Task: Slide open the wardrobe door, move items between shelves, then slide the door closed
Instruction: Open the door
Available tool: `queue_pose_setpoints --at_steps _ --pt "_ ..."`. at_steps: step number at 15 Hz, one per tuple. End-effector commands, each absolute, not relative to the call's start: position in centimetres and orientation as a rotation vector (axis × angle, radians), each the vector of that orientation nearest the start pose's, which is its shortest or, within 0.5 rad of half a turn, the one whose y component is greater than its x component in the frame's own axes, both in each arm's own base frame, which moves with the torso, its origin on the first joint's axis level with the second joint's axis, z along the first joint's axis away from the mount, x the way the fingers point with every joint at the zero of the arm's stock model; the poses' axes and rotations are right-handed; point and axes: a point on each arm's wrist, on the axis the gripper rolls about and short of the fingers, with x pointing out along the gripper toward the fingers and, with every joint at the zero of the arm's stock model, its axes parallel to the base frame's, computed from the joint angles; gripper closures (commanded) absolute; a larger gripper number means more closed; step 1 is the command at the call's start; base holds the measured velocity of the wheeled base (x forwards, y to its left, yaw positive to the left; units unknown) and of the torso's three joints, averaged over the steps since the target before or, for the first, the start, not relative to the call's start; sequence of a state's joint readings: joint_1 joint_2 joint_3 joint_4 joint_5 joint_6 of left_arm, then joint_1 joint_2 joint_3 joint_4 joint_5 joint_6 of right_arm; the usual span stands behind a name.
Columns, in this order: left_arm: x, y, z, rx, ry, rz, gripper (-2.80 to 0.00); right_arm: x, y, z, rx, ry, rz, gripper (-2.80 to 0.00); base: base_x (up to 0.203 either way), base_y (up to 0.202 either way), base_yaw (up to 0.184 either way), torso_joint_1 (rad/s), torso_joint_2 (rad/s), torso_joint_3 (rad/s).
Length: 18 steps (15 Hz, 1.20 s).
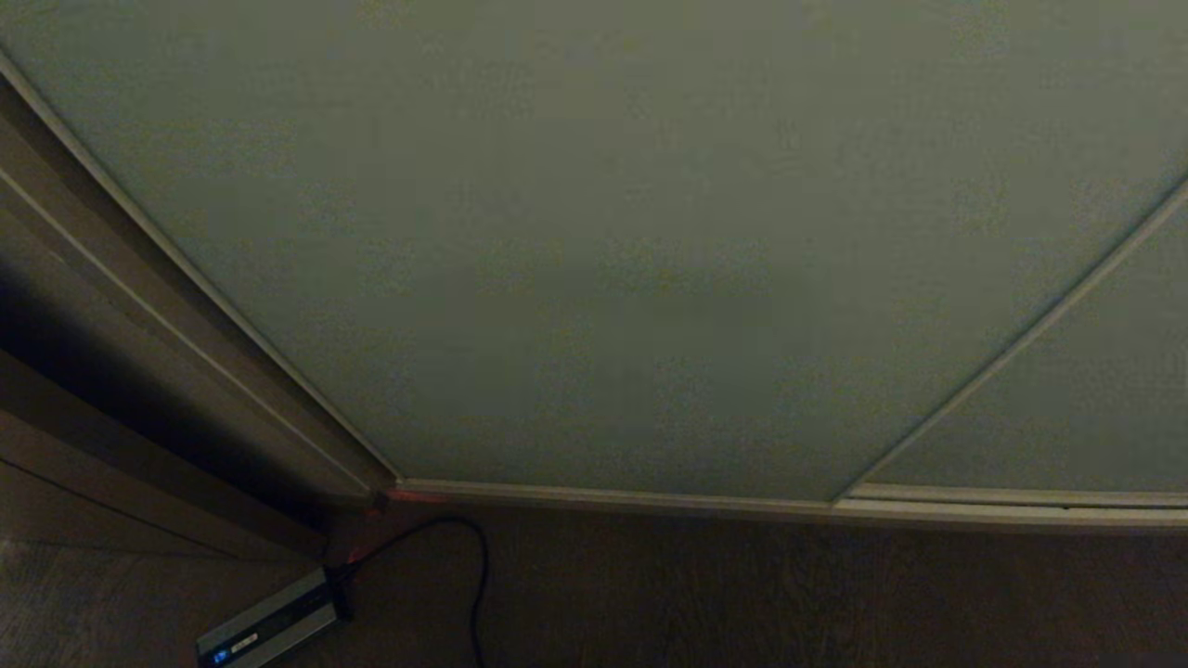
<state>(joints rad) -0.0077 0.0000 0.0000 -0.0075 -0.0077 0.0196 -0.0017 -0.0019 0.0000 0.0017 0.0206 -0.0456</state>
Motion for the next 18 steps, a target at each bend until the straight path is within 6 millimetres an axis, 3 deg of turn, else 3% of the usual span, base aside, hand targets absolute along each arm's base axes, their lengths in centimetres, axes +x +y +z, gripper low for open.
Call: queue_pose_setpoints --at_steps 1,18 --pt "-2.27 0.00 7.63 0.020 -0.006 -0.015 0.00 -2.27 0.05 7.44 -0.046 0.003 0.020 0.00 0.000 0.000 0.000 0.000 0.00 0.000" --pt "-2.27 0.00 7.63 0.020 -0.006 -0.015 0.00 -2.27 0.05 7.44 -0.046 0.003 0.020 0.00 0.000 0.000 0.000 0.000 0.00 0.000"
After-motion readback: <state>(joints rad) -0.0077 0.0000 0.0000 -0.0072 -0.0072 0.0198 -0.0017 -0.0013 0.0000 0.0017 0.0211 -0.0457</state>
